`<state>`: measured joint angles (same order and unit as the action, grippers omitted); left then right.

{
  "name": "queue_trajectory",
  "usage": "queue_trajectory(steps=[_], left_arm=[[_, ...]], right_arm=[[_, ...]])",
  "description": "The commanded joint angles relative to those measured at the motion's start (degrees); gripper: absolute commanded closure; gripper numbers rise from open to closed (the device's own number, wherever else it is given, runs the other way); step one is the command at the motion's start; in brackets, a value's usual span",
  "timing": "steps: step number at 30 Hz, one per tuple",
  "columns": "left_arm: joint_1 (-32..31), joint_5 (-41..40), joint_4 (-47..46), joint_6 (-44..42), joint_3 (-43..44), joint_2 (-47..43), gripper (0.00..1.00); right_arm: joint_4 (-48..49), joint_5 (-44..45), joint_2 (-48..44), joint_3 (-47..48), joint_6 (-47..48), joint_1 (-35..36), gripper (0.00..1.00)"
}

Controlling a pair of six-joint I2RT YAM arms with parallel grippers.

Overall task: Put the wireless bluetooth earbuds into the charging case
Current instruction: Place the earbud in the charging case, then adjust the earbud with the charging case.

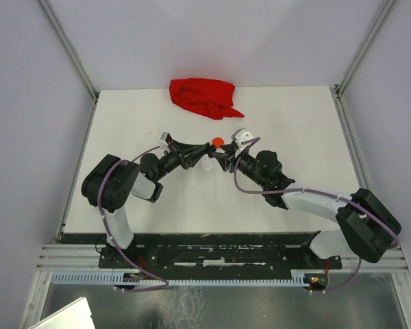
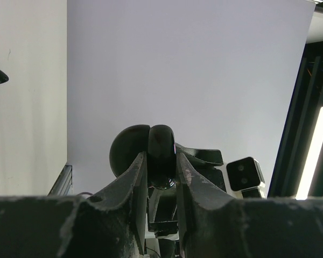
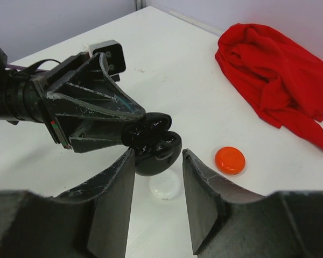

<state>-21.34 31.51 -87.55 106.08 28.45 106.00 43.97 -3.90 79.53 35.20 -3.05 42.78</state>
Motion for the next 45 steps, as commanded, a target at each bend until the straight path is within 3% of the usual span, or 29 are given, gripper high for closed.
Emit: queue_trajectory(steps=[1, 6, 12, 17, 24, 30, 45], left_arm=[[0.23, 0.12, -11.46, -0.10, -0.32, -0.76, 0.97], [0.12, 2.68, -11.47, -4.18, -1.63, 1.59, 0.97], [0.16, 7.15, -11.46, -9.61, -1.48, 2.85, 0.97], [0.18, 11.88, -9.26, -14.04, 0.01, 2.34, 0.97], [0.16, 14.66, 3.04, -22.99, 0.56, -2.42, 0.97], [0.07, 13.84, 11.72, -27.71, 1.13, -6.81, 0.97], [-1.02, 12.09, 14.51, -27.61, 3.22, -6.38, 0.97]], right_arm=[[1.21, 0.67, -5.32, -0.07, -0.84, 0.42, 0.50], [-7.84, 4.89, -10.96, 2.00, -1.16, 0.37, 0.41], [-46.74, 19.88, -8.92, 19.43, -2.67, 0.22, 0.34], [-64.77, 20.42, -3.88, 30.03, -5.20, -2.17, 0.30], [-70.64, 11.26, 0.11, 32.87, -5.48, -6.55, 0.30], [-69.74, 6.89, 4.22, 33.08, -5.14, -7.11, 0.30], [-65.43, -0.07, 10.39, 34.64, -6.84, -6.28, 0.31]])
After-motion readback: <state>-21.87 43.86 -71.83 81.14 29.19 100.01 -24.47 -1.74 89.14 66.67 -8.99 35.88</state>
